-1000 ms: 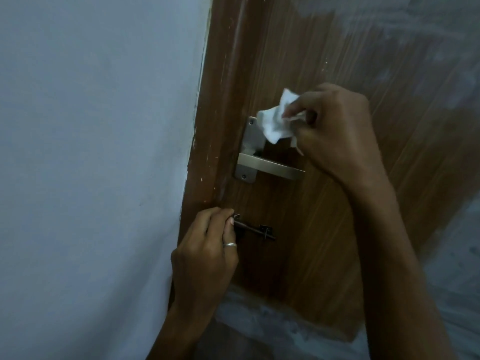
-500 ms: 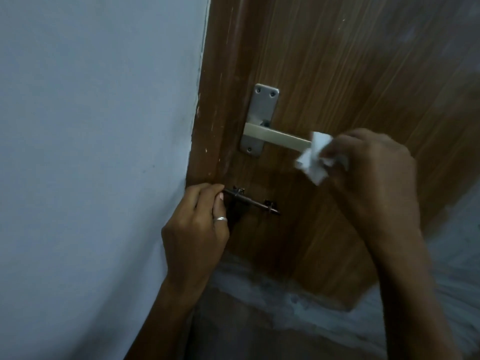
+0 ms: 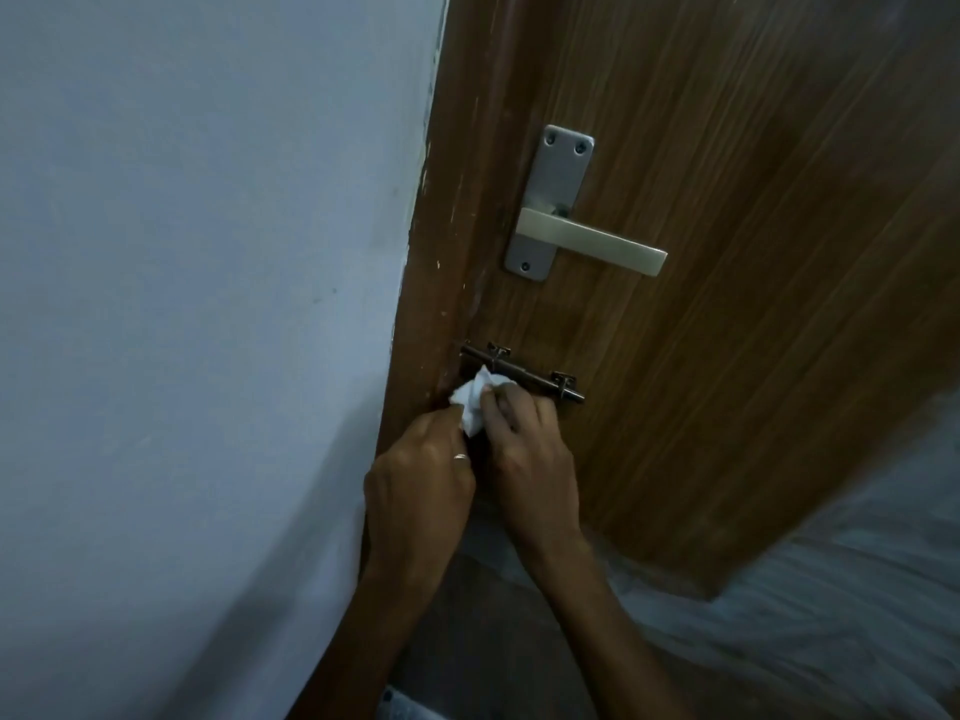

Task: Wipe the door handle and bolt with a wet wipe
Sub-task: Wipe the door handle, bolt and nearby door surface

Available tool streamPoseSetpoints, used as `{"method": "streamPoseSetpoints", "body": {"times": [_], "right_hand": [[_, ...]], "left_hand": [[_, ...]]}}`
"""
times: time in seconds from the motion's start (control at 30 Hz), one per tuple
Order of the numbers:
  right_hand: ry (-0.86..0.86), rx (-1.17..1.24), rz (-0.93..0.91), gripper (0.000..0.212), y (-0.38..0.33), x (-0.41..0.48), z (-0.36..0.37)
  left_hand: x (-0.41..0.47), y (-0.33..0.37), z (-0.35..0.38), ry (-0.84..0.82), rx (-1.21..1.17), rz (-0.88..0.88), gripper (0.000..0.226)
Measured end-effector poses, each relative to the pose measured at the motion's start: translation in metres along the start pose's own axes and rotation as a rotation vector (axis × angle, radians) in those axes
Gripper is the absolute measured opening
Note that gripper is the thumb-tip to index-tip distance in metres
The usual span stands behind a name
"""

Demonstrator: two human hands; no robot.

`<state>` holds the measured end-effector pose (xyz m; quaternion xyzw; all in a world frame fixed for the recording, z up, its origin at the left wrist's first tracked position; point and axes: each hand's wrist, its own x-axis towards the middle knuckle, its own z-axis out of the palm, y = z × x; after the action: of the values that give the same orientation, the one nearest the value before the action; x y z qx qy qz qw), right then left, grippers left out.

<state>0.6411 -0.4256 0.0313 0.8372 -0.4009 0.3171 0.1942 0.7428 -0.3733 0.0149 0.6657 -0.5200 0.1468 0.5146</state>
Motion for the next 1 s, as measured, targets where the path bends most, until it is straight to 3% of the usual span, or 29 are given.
{"method": "streamPoseSetpoints", "body": {"times": [0.1,0.3,0.5,0.63,0.77,0.87,0.93,1.0], "right_hand": [[0.005,0.018,0.040,0.050,0.005,-0.018,0.004],[0.260,0.016,0.075,0.034,-0.004,0.010,-0.007],[0.236,-0.003,0.052,0.042,0.002,0.004,0.019],[0.187,-0.003,0.028,0.044,0.006,-0.010,0.037],[0.085,0.055,0.064,0.045,0.003,-0.028,0.052],[0.002,0.116,0.105,0.045,-0.004,-0.046,0.056],[0.041,0.193,0.164,0.045,-0.007,-0.053,0.049],[0.152,0.225,0.181,0.039,-0.010,-0.047,0.032]], "left_hand": [[-0.005,-0.012,0.012,-0.073,-0.016,-0.020,0.018],[-0.003,-0.015,0.020,-0.102,-0.082,-0.053,0.021],[-0.005,-0.016,0.020,-0.124,-0.075,-0.063,0.027],[-0.002,-0.016,0.023,-0.240,-0.052,-0.105,0.024],[-0.004,-0.021,0.025,-0.104,-0.127,0.055,0.016],[-0.003,-0.025,0.031,-0.270,-0.072,-0.028,0.031],[-0.003,-0.030,0.035,-0.291,-0.080,-0.055,0.031],[-0.005,-0.031,0.036,-0.195,-0.130,0.013,0.024]]}}
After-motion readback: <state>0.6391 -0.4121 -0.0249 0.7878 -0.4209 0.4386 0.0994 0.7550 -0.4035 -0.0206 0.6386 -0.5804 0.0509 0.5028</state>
